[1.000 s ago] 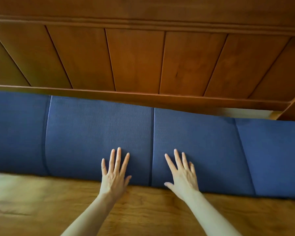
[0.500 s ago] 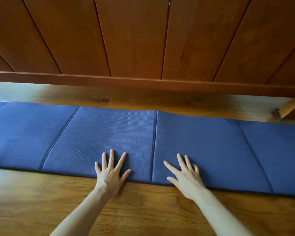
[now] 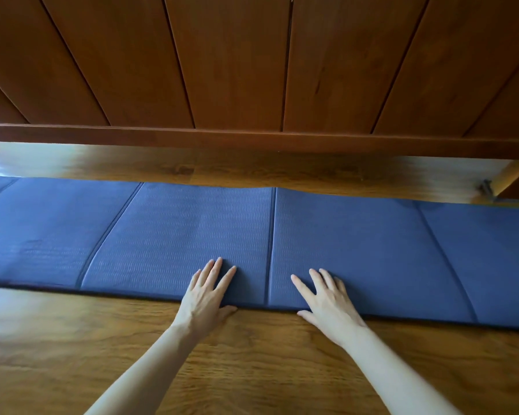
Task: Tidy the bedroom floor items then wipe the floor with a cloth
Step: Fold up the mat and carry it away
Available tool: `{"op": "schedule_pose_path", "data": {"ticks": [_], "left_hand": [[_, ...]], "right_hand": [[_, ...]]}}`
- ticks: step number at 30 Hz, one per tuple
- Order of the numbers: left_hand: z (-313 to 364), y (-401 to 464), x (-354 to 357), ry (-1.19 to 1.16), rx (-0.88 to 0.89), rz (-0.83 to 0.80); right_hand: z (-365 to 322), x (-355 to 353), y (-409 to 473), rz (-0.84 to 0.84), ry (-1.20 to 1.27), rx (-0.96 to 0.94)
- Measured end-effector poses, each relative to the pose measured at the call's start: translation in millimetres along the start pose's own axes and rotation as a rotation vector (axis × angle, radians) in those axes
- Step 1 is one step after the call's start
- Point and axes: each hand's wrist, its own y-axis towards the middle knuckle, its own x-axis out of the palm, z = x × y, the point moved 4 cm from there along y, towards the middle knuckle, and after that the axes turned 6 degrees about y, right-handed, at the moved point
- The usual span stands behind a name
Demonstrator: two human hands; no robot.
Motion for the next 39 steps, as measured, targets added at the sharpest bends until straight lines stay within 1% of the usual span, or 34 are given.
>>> {"op": "schedule_pose_path", "data": {"ticks": [3,4,7,8,12,14,22,24,27,29,30,33,39], "left_hand": [[8.2,4.3,0.0,0.013,-0.022,-0.031],[9.4,5.4,1.3,0.024,-0.010,-0.038],[14.5,6.0,7.3,0.091,0.032,-0.058],[17.0,5.1,7.1,0.115,0.043,-0.068],[15.6,3.5,5.0,0.165,0.123,0.010],[12.3,0.5,5.1,0.163,0.168,0.006],[24.2,-50.1,15.9,0.139,0.203,-0.008],[29.0,-66.3,16.9,0.151,0.207,0.025],[43.2,-90.8,13.0,0.175,0.246,0.102],[55.6,-107.1,5.7,0.181,0.270,0.195],[62.8,-114.0,3.7,0.174,0.268,0.215],[87.6,-131.0,3.1,0.169,0.307,0.228],[132.5,-147.7,3.6,0.122,0.291,0.184]], "right_hand": [[-14.7,0.7,2.0,0.020,-0.017,0.034],[-20.2,-0.1,2.3,0.066,-0.010,0.035],[-26.1,1.3,0.8,-0.050,-0.056,0.105],[-27.7,-1.0,0.2,-0.047,-0.091,0.099],[-27.6,-9.5,-0.5,-0.077,-0.149,0.068],[-28.5,-11.1,-4.8,-0.093,-0.156,0.069],[-48.2,8.0,-55.9,-0.164,-0.150,0.021],[-51.6,11.4,-71.6,-0.187,-0.141,0.010],[-53.3,14.4,-96.7,-0.214,-0.137,-0.010],[-50.2,16.0,-113.8,-0.208,-0.122,-0.007],[-47.5,15.9,-122.0,-0.210,-0.107,-0.003],[-35.9,16.9,-147.1,-0.240,-0.058,0.030],[-10.9,29.6,-191.4,-0.249,-0.036,0.083]]}}
